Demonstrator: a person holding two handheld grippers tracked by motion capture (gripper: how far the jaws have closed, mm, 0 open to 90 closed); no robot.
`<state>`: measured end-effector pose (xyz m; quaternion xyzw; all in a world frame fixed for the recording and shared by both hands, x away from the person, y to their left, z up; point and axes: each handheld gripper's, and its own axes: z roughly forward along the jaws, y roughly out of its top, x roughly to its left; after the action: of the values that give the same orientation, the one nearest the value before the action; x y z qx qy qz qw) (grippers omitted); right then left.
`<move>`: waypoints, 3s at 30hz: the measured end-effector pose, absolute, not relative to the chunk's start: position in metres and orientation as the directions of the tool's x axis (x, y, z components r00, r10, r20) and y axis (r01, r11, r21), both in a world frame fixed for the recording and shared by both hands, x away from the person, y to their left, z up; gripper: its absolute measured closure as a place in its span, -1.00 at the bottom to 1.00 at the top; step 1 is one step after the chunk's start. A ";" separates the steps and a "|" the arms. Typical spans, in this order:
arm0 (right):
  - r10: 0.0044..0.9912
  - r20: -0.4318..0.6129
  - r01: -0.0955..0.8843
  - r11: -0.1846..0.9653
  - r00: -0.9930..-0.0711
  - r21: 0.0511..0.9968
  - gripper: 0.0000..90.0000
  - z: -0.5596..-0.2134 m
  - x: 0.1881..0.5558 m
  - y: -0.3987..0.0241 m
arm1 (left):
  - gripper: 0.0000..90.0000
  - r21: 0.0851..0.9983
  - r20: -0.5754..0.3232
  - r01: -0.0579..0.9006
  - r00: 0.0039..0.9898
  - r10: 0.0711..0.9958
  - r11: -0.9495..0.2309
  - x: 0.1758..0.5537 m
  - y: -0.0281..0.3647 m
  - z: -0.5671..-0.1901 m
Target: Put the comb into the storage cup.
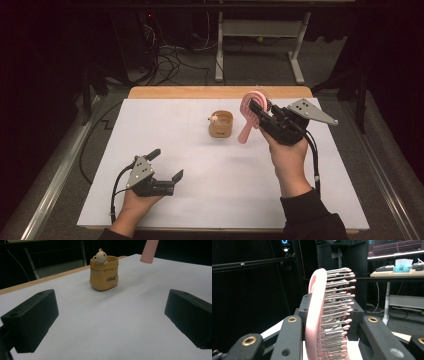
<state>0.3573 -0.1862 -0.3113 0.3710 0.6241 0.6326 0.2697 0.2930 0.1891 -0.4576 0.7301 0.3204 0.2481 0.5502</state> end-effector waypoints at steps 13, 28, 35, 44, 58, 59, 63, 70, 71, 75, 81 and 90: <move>0.818 0.122 0.100 -0.079 -0.562 0.992 0.48 -0.302 0.373 -0.178 | -1.00 0.962 0.017 0.189 0.678 0.735 -0.196 0.292 0.189 -0.457; 0.823 0.109 0.077 -0.080 -0.557 0.994 0.48 -0.293 0.395 -0.161 | -1.00 0.960 0.030 0.183 0.687 0.726 -0.213 0.292 0.187 -0.458; 0.822 0.114 0.081 -0.083 -0.558 0.993 0.48 -0.294 0.406 -0.151 | -1.00 0.959 0.026 0.186 0.689 0.724 -0.212 0.292 0.187 -0.458; 0.822 0.129 0.095 -0.091 -0.555 0.991 0.48 -0.301 0.418 -0.144 | -1.00 0.961 0.026 0.183 0.687 0.726 -0.208 0.292 0.187 -0.458; 0.823 0.141 0.107 -0.098 -0.550 0.989 0.48 -0.306 0.435 -0.134 | -1.00 0.960 0.025 0.185 0.688 0.725 -0.208 0.292 0.187 -0.460; 0.822 0.142 0.108 -0.098 -0.551 0.989 0.48 -0.306 0.436 -0.133 | -1.00 0.960 0.025 0.185 0.688 0.726 -0.208 0.292 0.187 -0.460; 0.823 0.144 0.108 -0.101 -0.549 0.989 0.48 -0.307 0.439 -0.131 | -1.00 0.961 0.026 0.184 0.687 0.726 -0.209 0.292 0.187 -0.460; 0.822 0.153 0.114 -0.108 -0.549 0.988 0.48 -0.310 0.444 -0.127 | -1.00 0.960 0.028 0.184 0.687 0.726 -0.211 0.292 0.186 -0.460; 0.821 0.156 0.117 -0.109 -0.549 0.987 0.48 -0.310 0.444 -0.127 | -1.00 0.960 0.028 0.184 0.687 0.726 -0.211 0.292 0.186 -0.460; 0.820 0.164 0.125 -0.114 -0.548 0.986 0.48 -0.312 0.447 -0.126 | -1.00 0.960 0.030 0.184 0.687 0.726 -0.213 0.292 0.186 -0.460; 0.821 0.164 0.128 -0.112 -0.547 0.985 0.48 -0.314 0.448 -0.124 | -1.00 0.961 0.028 0.183 0.687 0.726 -0.209 0.292 0.186 -0.460; 0.821 0.177 0.144 -0.117 -0.543 0.983 0.48 -0.318 0.452 -0.123 | -1.00 0.960 0.026 0.185 0.687 0.726 -0.210 0.292 0.186 -0.461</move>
<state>0.4524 -0.1230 -0.3179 0.3964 0.6083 0.6336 0.2673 0.2924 0.1860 -0.4605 0.7374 0.3089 0.2471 0.5475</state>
